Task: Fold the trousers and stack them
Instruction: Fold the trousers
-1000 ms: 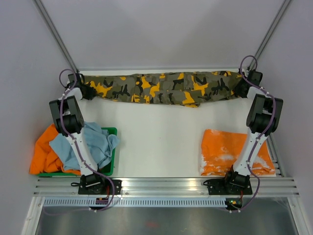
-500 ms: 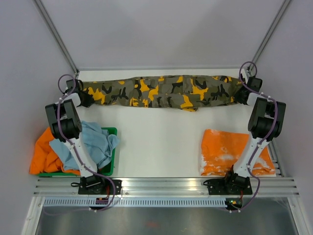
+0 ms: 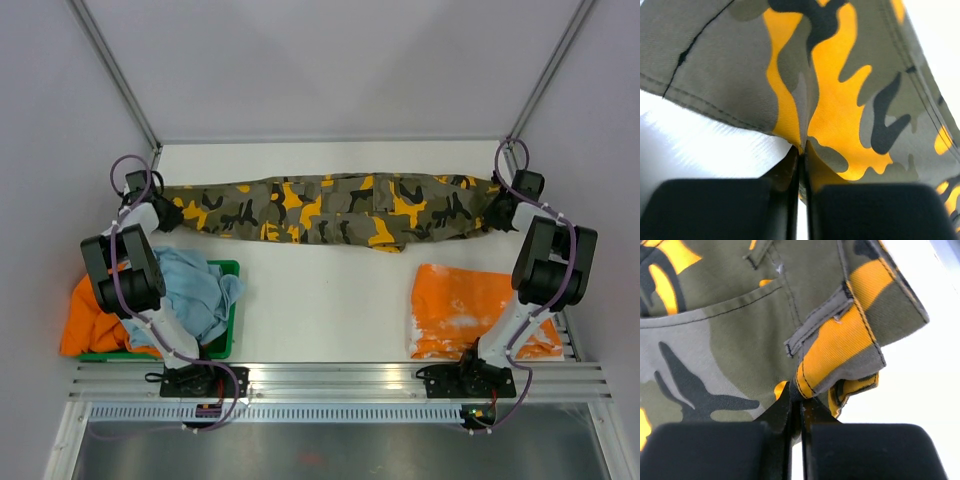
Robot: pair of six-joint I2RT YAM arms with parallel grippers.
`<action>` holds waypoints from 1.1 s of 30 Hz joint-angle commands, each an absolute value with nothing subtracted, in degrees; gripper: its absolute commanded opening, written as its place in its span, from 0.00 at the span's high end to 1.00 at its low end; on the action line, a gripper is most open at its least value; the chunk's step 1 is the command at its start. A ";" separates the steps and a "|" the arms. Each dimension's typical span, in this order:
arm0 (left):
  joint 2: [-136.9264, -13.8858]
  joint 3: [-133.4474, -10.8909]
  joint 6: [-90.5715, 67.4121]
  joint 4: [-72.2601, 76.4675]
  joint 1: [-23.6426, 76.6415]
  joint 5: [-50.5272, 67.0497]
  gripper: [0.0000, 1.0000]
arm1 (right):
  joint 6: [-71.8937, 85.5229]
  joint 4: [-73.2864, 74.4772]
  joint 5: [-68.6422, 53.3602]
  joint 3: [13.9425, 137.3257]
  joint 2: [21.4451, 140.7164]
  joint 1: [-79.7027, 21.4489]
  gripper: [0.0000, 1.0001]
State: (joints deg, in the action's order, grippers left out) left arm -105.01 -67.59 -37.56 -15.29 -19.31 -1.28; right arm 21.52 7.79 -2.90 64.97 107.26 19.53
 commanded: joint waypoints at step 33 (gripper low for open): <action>-128.05 -102.13 9.40 -32.52 -27.60 4.75 0.14 | 27.24 10.99 -22.06 84.28 100.72 10.64 0.23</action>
State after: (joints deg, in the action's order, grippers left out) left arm -127.61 -99.46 5.17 -31.86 -27.35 6.94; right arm 23.79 14.37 -20.16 79.42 100.99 11.92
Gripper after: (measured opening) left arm 0.860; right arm 0.771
